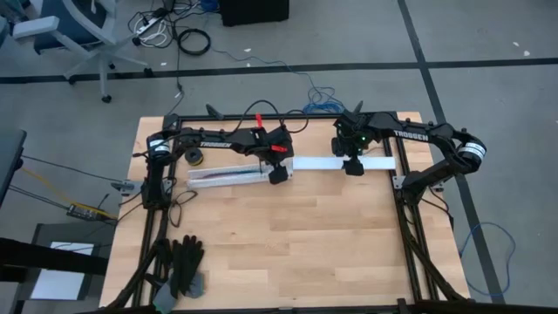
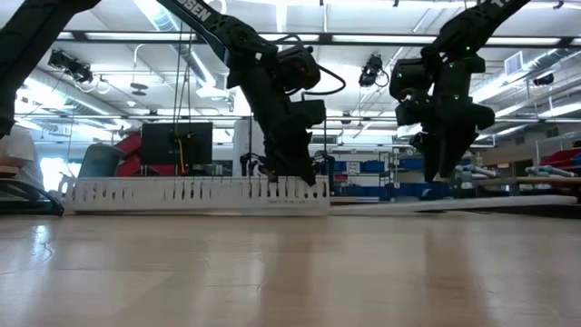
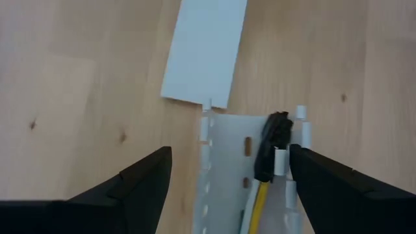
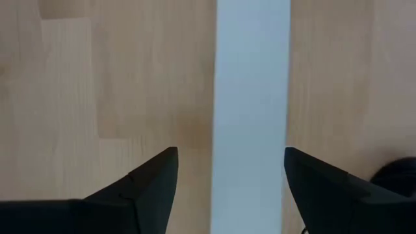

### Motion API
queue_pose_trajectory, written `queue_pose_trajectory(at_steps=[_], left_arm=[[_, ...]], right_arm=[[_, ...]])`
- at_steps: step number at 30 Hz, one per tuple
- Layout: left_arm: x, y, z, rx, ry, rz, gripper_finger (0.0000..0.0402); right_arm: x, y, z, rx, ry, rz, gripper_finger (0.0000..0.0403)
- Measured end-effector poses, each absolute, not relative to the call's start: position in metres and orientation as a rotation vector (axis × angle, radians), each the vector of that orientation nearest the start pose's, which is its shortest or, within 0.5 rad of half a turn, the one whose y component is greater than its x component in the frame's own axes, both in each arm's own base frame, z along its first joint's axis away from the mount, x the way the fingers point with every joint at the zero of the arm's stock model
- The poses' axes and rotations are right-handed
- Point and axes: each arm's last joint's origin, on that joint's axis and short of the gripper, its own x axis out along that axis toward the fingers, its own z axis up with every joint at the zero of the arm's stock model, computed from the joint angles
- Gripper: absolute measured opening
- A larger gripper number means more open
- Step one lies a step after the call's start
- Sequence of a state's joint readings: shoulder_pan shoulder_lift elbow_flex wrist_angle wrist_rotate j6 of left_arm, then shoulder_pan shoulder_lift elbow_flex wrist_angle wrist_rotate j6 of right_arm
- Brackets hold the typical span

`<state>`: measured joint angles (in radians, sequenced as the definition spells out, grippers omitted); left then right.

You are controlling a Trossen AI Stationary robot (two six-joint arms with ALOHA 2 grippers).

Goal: Ziptie cables
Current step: Close the white cable duct

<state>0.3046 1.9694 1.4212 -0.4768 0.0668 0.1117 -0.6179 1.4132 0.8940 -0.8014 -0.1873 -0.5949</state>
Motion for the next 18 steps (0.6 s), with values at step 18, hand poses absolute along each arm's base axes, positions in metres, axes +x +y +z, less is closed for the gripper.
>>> queue_pose_trajectory(at_steps=[18], left_arm=[[0.394,0.122,0.187,-0.1,1.026,0.173,0.0284]], right_arm=[[0.219,-0.135,0.206,0.082,1.108,-0.027,0.0233]])
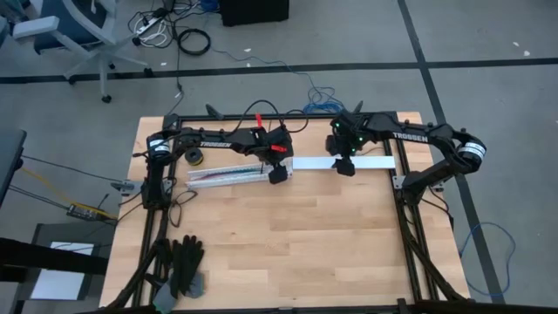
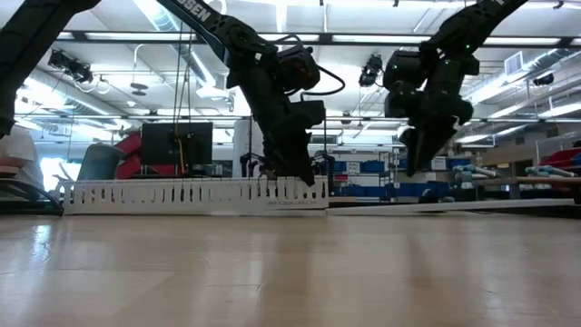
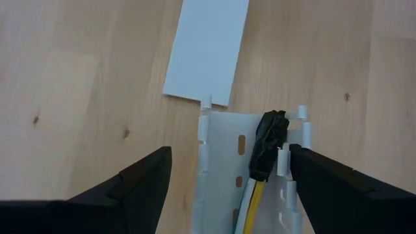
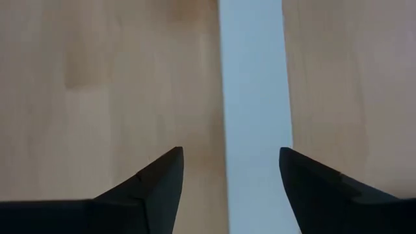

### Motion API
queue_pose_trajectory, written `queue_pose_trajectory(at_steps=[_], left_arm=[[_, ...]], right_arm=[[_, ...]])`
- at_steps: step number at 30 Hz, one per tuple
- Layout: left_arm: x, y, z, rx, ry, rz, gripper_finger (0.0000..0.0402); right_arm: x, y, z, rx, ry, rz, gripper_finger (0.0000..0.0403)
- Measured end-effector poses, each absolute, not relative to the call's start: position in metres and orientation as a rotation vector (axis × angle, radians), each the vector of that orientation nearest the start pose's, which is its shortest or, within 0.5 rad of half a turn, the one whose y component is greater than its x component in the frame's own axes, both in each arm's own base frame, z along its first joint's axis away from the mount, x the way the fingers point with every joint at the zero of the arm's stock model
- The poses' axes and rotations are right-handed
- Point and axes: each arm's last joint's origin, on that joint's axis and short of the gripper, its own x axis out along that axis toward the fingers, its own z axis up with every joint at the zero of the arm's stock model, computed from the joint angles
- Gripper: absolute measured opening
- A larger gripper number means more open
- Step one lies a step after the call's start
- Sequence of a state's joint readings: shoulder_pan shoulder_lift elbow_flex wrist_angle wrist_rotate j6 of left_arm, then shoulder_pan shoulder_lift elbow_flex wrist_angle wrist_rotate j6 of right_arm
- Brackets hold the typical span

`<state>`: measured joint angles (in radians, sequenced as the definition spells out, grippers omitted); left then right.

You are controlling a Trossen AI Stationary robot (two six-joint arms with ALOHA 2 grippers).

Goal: Ziptie cables
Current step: Close the white cable duct

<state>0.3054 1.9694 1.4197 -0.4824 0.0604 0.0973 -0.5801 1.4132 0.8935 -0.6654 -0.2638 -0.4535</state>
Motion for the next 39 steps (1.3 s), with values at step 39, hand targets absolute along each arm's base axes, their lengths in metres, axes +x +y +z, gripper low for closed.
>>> queue_pose_trajectory(at_steps=[39], left_arm=[[0.396,0.124,0.188,-0.315,0.974,0.275,0.0365]], right_arm=[[0.272,-0.107,0.218,0.121,0.778,-0.043,0.0209]])
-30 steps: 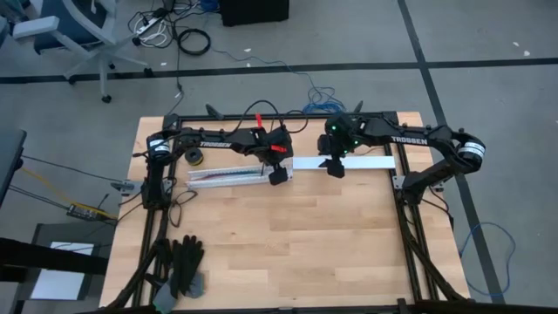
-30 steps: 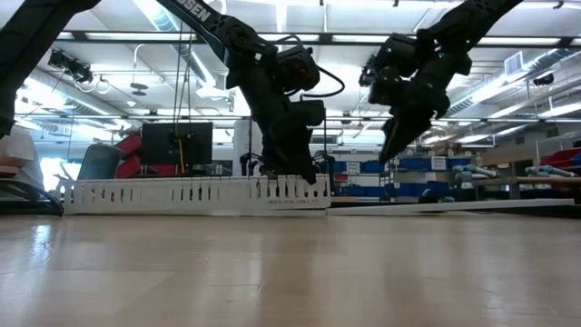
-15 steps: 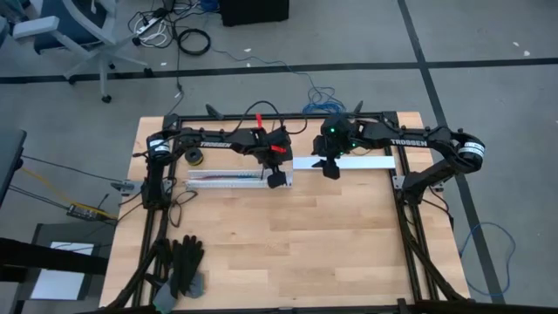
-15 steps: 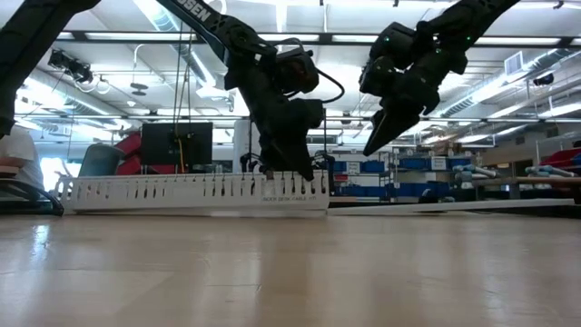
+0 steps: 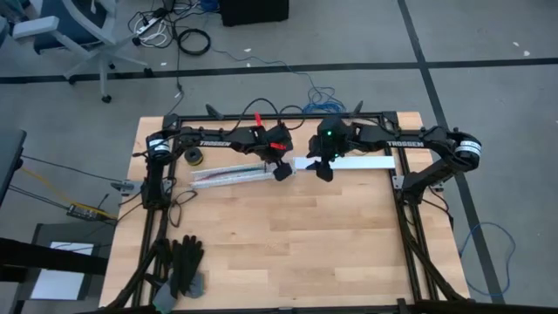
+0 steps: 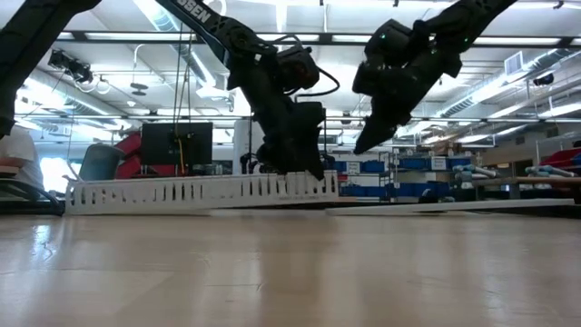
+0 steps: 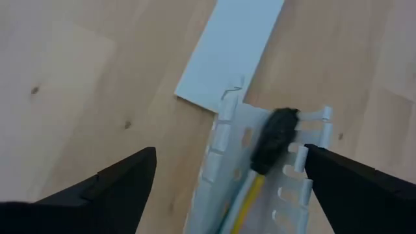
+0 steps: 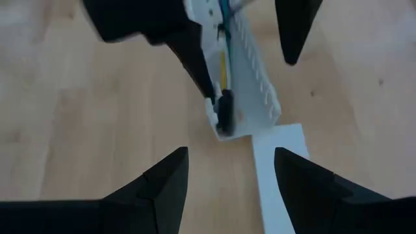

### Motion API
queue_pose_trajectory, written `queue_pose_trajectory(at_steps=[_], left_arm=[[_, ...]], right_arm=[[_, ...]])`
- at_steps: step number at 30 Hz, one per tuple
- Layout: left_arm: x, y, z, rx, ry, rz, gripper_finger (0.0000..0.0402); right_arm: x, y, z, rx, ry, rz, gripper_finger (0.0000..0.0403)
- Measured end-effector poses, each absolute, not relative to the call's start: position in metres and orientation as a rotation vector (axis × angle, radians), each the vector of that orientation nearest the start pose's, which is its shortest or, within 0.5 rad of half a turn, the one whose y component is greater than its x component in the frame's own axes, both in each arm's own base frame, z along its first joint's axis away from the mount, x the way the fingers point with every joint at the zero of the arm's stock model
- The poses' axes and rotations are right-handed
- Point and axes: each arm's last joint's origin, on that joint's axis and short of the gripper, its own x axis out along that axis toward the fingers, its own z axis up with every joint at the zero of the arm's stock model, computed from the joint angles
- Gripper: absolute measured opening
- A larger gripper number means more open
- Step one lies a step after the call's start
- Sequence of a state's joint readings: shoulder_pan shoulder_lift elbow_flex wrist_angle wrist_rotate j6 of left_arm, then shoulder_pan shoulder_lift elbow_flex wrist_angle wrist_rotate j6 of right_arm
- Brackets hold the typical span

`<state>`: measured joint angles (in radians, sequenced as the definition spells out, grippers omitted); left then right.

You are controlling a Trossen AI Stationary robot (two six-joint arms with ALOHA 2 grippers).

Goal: Ziptie cables
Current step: Close the white cable duct

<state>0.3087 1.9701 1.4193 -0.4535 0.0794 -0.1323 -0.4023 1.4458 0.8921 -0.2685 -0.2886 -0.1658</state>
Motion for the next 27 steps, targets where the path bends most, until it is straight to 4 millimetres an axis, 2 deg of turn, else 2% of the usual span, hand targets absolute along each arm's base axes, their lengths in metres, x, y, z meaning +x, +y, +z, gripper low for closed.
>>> queue_pose_trajectory(at_steps=[8,11,18,27], left_arm=[[0.399,0.12,0.191,-0.322,0.947,0.243,0.0365],[0.4,0.12,0.191,-0.32,0.936,0.242,0.0365],[0.401,0.12,0.192,-0.317,0.932,0.237,0.0365],[0.401,0.118,0.194,-0.377,0.919,0.183,0.0365]], right_arm=[[0.304,-0.1,0.173,0.113,0.833,-0.04,0.0196],[0.313,-0.095,0.163,0.109,0.824,-0.027,0.0188],[0.318,-0.088,0.167,0.101,0.774,-0.023,0.0164],[0.318,-0.087,0.159,0.108,0.822,-0.043,0.0145]])
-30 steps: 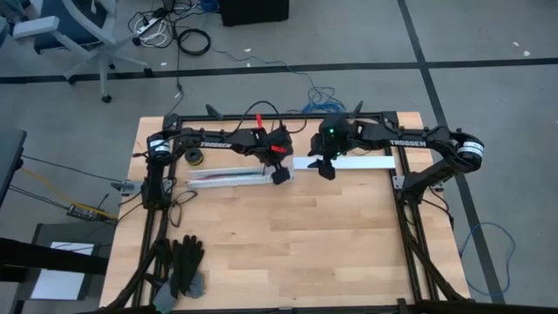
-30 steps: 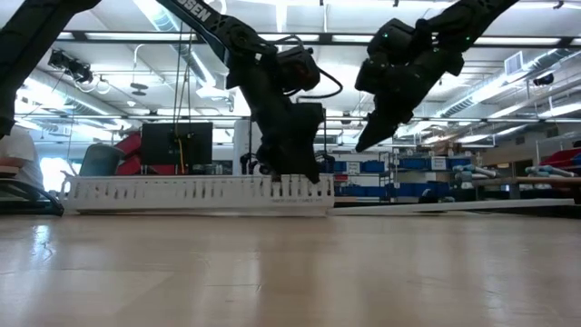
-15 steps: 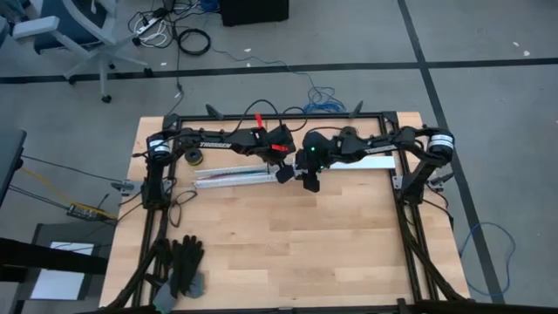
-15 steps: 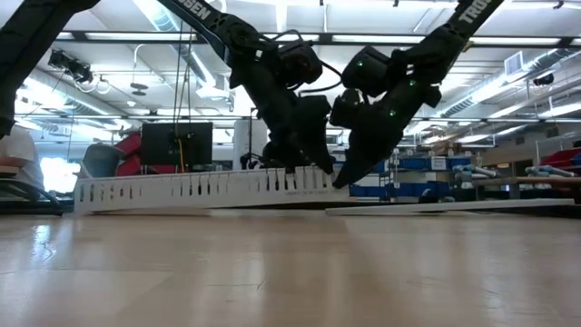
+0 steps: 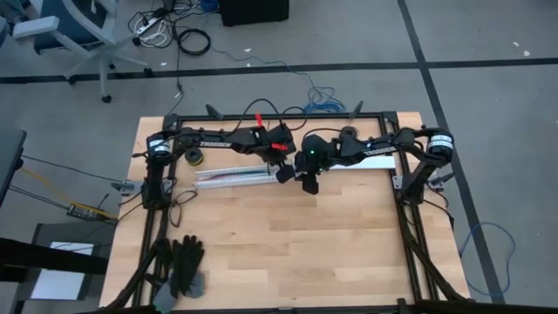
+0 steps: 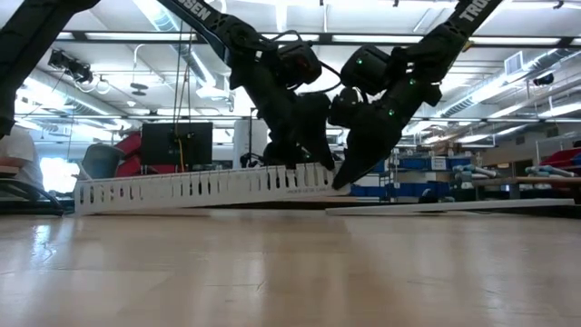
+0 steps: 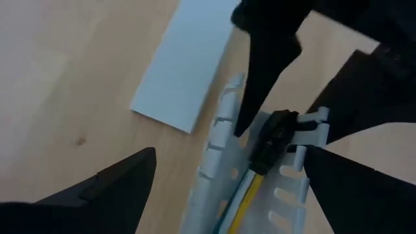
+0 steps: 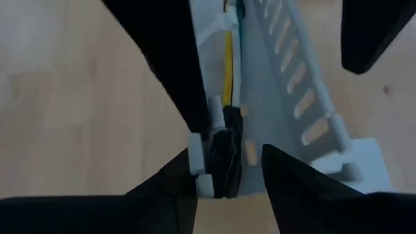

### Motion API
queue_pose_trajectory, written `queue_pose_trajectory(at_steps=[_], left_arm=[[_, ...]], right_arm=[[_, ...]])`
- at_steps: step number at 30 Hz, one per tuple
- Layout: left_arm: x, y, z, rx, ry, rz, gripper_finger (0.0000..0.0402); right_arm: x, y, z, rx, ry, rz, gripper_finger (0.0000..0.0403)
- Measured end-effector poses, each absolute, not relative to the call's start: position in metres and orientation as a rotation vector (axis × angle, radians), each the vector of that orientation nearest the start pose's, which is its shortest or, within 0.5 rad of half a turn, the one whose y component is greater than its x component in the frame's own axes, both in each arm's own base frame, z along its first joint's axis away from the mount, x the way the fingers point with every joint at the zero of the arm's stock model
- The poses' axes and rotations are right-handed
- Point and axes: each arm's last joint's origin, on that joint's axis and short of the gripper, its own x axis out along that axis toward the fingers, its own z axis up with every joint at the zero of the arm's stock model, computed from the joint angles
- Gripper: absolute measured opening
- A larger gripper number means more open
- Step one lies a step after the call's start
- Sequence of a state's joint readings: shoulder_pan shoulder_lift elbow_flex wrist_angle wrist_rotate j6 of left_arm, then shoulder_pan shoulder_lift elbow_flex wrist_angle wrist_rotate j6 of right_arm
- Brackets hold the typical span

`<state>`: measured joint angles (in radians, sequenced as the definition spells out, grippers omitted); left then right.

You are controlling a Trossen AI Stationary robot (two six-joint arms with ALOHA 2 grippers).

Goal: Ziptie cables
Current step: Close the white cable duct

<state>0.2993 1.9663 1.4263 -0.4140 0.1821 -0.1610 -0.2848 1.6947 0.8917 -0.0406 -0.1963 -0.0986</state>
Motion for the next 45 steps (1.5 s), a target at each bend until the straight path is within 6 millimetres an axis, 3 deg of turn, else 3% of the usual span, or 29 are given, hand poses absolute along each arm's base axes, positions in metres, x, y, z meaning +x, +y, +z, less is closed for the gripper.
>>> queue_pose_trajectory(at_steps=[14,22,28,33,39,45], left_arm=[[0.405,0.118,0.208,-0.406,0.913,0.13,0.0365],[0.4,0.118,0.209,-0.309,0.959,0.2,0.0365],[0.396,0.107,0.231,-0.195,0.923,0.237,0.0365],[0.393,0.093,0.241,-0.151,0.911,0.253,0.0365],[0.392,0.071,0.228,-0.109,0.945,0.308,0.0365],[0.394,0.054,0.218,-0.134,0.886,0.437,0.0365]], right_arm=[[0.32,-0.087,0.161,0.089,0.801,-0.06,0.0141],[0.308,-0.085,0.197,0.054,0.717,-0.074,0.014],[0.278,-0.085,0.208,0.074,0.836,-0.153,0.014],[0.239,-0.078,0.195,0.171,0.824,-0.218,0.0137],[0.196,-0.06,0.18,0.308,0.669,-0.269,0.0137],[0.176,-0.051,0.181,0.334,0.521,-0.259,0.0134]])
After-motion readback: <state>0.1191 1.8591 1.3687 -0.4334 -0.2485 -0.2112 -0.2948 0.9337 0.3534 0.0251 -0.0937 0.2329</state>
